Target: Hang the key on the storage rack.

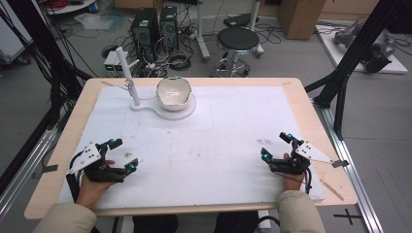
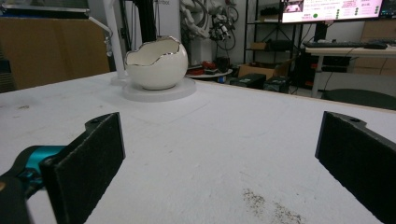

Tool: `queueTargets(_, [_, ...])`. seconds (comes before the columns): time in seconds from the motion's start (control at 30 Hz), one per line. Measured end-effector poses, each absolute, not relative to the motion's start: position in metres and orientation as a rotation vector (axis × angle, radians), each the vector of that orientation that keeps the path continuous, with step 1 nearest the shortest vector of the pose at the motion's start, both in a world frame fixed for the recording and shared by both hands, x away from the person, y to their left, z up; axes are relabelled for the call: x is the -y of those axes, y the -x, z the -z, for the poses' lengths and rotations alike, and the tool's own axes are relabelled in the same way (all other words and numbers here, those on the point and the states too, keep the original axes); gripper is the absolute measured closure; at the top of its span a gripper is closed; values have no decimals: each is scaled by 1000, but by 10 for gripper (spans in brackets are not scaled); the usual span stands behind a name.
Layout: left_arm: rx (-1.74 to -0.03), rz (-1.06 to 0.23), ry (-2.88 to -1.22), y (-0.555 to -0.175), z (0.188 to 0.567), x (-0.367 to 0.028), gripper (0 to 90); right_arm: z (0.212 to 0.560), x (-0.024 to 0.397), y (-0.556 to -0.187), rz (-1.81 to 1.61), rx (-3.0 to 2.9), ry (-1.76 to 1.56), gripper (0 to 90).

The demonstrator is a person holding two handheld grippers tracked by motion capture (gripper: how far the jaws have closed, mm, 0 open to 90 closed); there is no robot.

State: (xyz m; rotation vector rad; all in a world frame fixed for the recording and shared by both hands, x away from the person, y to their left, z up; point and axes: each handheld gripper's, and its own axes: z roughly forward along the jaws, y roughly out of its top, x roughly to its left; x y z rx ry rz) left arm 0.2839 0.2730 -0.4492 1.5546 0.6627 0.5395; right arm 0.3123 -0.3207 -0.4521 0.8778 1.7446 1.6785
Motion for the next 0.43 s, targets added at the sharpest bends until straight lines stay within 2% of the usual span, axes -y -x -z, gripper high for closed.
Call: queueTargets(0.43, [-705, -637, -1436, -274, 453, -280, 17, 452, 320, -312, -1673, -1745, -869, 4])
